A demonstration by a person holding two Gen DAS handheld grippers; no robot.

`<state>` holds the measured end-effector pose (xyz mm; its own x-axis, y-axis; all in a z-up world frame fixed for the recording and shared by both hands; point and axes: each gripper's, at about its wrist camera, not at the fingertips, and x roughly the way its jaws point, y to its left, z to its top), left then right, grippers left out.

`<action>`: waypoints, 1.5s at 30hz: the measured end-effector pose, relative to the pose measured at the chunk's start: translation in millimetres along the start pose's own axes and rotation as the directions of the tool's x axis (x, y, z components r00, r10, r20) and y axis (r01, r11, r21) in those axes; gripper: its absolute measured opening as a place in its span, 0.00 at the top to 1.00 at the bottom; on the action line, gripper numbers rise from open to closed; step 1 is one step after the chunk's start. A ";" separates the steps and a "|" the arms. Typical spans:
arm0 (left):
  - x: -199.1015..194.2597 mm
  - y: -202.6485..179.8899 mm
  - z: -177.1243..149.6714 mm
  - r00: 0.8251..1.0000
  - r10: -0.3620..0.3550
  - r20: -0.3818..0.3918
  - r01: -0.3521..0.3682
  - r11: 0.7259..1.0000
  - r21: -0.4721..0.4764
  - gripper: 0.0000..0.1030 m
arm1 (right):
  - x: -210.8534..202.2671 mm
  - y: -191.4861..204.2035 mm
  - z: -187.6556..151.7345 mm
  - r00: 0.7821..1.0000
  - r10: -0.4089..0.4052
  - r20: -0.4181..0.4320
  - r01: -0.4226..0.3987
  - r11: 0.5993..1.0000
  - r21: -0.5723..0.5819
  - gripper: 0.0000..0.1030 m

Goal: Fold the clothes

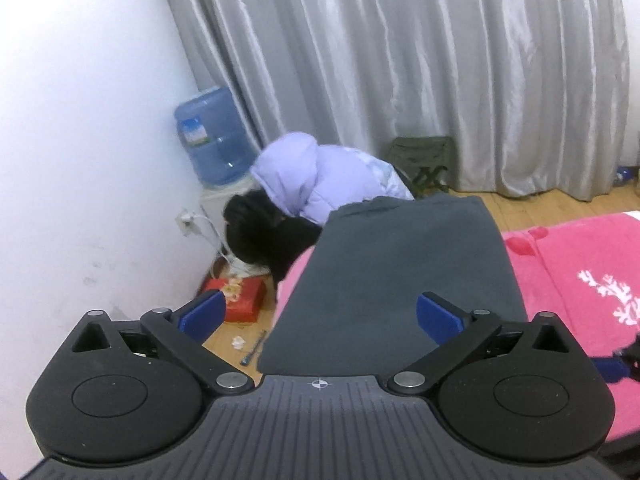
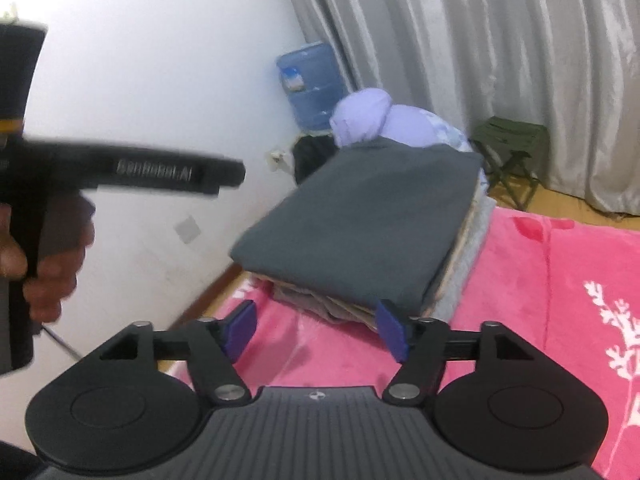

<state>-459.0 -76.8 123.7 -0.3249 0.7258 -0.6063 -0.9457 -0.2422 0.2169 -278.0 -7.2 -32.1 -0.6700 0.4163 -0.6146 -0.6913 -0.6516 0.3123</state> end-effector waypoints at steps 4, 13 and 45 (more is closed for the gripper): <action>32.1 5.1 -14.4 0.996 -0.084 -0.021 0.082 0.992 -0.094 0.00 | 17.8 -6.3 -13.6 0.998 -0.054 -0.014 0.055 0.995 0.086 0.25; 67.5 -1.9 -57.9 0.992 -0.113 -0.064 0.110 0.993 -0.046 0.00 | 54.0 -10.7 -37.9 0.961 -0.233 -0.151 0.258 0.950 0.174 0.21; 90.5 35.9 -107.3 0.969 0.059 -0.239 -0.062 0.998 -0.007 0.00 | 91.0 26.0 -26.7 0.841 -0.481 -0.248 0.527 0.832 0.174 0.07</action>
